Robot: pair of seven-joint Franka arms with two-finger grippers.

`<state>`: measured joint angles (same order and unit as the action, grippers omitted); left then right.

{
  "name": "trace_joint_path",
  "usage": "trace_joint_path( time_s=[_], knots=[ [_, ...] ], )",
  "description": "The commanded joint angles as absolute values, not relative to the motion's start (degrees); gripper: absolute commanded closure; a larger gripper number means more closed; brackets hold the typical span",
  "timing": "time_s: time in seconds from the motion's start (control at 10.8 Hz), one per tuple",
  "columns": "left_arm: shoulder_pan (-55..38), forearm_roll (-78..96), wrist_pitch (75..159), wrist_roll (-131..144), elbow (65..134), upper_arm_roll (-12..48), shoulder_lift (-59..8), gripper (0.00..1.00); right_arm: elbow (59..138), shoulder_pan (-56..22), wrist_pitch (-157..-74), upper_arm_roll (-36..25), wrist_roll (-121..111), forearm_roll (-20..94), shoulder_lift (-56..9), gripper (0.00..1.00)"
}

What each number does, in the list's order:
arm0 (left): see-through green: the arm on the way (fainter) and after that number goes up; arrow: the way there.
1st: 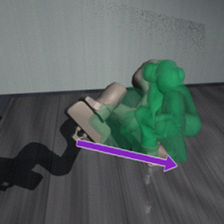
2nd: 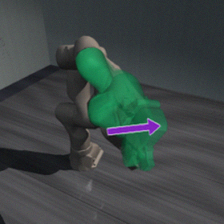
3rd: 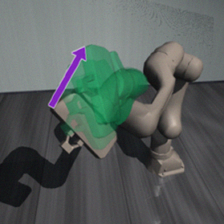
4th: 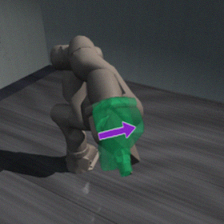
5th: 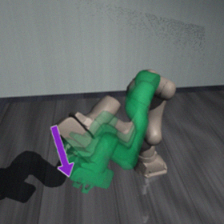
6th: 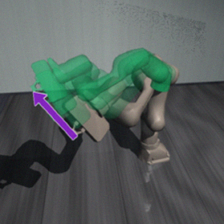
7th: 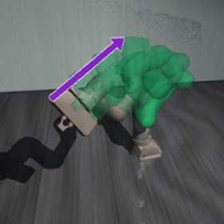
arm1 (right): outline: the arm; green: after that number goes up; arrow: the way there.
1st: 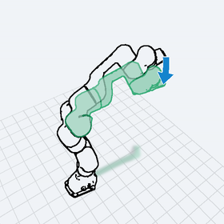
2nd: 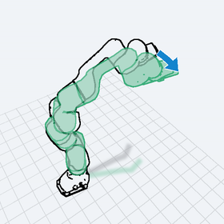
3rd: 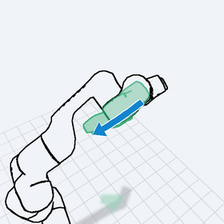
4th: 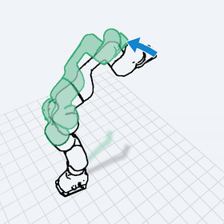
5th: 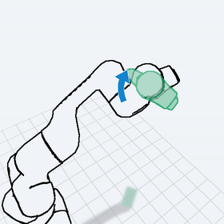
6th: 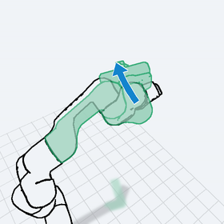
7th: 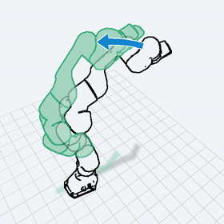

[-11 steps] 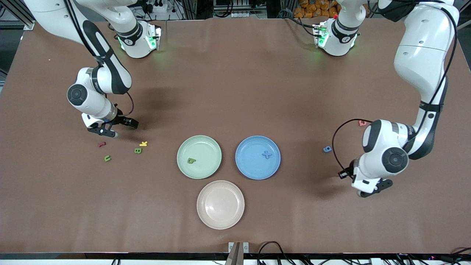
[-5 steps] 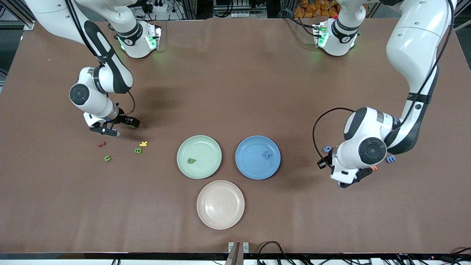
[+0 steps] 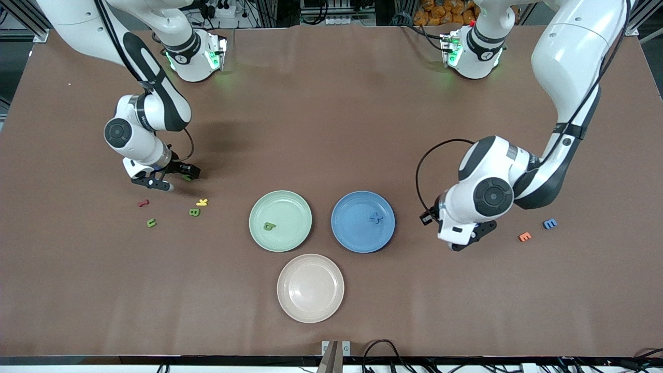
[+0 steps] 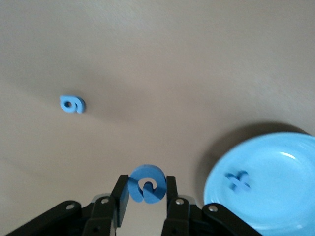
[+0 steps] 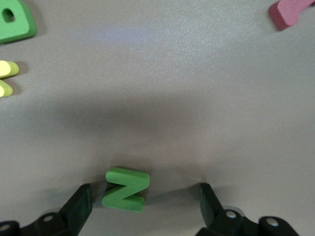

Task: Sort letters by color into matching plates
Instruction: 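Place the G on the blue plate while the right gripper lowers to the Z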

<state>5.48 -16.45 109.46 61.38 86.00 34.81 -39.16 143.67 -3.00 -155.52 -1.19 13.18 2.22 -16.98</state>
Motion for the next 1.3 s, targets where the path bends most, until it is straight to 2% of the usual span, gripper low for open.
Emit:
trace_joint_path(
  time_s=[0.0,0.37,0.46,0.56,0.65,0.74,0.83,1.11,1.2],
  knots=[
    [4.3,-16.6,108.5,66.8,86.7,37.2,-38.0,1.00,144.3,-3.1,-156.3,-1.1,13.1,1.6,-16.4,0.09],
    [-3.1,-16.6,109.3,75.2,85.2,36.9,-38.7,1.00,144.3,-3.2,-156.2,-1.1,13.0,1.6,-16.3,0.32],
    [-4.3,-16.6,109.5,75.7,84.2,36.7,-39.0,0.63,144.3,-3.2,-156.2,-1.1,13.0,1.6,-16.3,0.37],
    [-4.6,-16.7,109.9,75.7,83.8,36.7,-39.5,0.30,144.3,-3.2,-156.3,-1.0,13.0,1.6,-16.3,0.40],
    [-4.6,-16.7,110.2,75.8,83.4,36.7,-39.6,0.24,144.3,-3.2,-156.3,-1.0,13.0,1.6,-16.3,0.44],
    [-4.5,-16.7,110.3,75.7,83.2,36.7,-39.6,0.23,144.2,-3.2,-156.3,-1.0,13.0,1.6,-16.3,0.47],
    [-4.5,-16.7,110.3,75.1,82.9,36.7,-39.6,0.00,144.2,-3.3,-156.3,-1.0,13.0,1.6,-16.3,0.52],
    [-3.8,-17.3,110.3,74.2,83.0,36.5,-39.6,0.00,144.1,-3.2,-156.3,-0.9,13.0,1.7,-16.2,0.71],
    [-3.3,-17.5,110.3,72.5,83.4,35.7,-39.4,0.00,143.9,-3.2,-156.2,-0.9,13.0,1.7,-16.0,0.80]
  ],
)
